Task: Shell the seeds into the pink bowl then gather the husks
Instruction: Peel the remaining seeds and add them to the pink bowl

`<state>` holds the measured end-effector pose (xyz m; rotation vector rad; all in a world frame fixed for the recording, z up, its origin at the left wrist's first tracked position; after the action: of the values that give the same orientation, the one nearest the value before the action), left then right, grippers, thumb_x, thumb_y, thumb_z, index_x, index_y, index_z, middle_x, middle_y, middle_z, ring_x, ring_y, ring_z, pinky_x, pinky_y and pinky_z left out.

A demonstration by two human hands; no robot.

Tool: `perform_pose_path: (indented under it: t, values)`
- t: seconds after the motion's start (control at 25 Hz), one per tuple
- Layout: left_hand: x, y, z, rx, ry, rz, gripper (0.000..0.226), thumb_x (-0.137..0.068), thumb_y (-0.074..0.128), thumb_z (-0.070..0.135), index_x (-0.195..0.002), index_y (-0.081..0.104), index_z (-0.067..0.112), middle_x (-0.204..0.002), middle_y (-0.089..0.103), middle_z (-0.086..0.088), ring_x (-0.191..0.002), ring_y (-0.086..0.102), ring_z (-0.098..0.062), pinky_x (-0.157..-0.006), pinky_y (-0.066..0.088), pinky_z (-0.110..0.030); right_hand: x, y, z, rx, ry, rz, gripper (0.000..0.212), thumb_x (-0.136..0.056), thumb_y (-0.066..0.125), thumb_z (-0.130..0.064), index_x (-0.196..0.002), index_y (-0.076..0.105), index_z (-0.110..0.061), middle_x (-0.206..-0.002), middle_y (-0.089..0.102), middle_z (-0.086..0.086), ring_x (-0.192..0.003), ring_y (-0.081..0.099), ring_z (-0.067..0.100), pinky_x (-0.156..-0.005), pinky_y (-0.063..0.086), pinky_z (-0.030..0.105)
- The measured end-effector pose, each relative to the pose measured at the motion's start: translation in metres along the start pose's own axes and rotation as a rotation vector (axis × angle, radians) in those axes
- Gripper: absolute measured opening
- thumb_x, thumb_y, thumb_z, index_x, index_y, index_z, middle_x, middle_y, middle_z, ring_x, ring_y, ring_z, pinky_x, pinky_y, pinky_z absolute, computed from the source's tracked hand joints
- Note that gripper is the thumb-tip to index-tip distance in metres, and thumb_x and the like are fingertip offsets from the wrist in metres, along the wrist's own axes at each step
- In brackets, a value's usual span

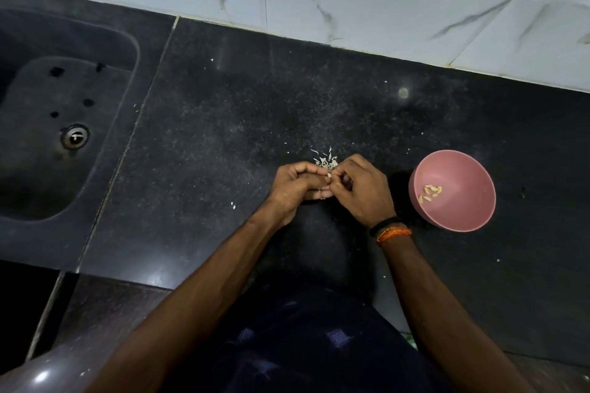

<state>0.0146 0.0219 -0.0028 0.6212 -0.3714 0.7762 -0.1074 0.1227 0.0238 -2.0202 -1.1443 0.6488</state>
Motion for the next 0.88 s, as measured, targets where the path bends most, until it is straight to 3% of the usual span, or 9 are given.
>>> perform_pose_path:
  t: [0.64, 0.88]
  values:
    - [-0.0022, -0.0046, -0.0075, 0.0, 0.095, -0.029, 0.014, -0.085, 0.068, -0.009, -0.096, 0.072, -0.003, -0.087, 0.073, -0.021, -0.072, 0.071, -0.021, -0.069, 0.061, -0.033, -0.0016, 0.003, 0.0023, -0.082, 0.02, -0.044, 0.004, -0.087, 0.069, -0.017, -0.086, 0.068, -0.014, -0.091, 0.061, -0.004, -0.077, 0.058, 0.01, -0.071, 0.052, 0.034]
    - [-0.0018, -0.0058, -0.0083, -0.001, 0.14, -0.027, 0.018, -0.085, 0.065, -0.012, -0.092, 0.075, 0.001, -0.081, 0.073, -0.017, -0.067, 0.069, -0.018, -0.063, 0.059, -0.025, -0.0014, 0.0043, 0.0012, -0.109, 0.02, -0.037, 0.003, -0.087, 0.069, -0.016, -0.086, 0.068, -0.014, -0.092, 0.061, -0.004, -0.078, 0.059, 0.01, -0.072, 0.053, 0.034]
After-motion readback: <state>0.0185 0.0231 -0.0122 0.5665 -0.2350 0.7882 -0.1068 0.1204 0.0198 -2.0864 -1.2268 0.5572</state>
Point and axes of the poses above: each hand's wrist, its own x-axis away from the middle knuckle, its own y-axis out of the palm, z = x × y, the point moved 2 cm from there along -x, towards the middle knuckle
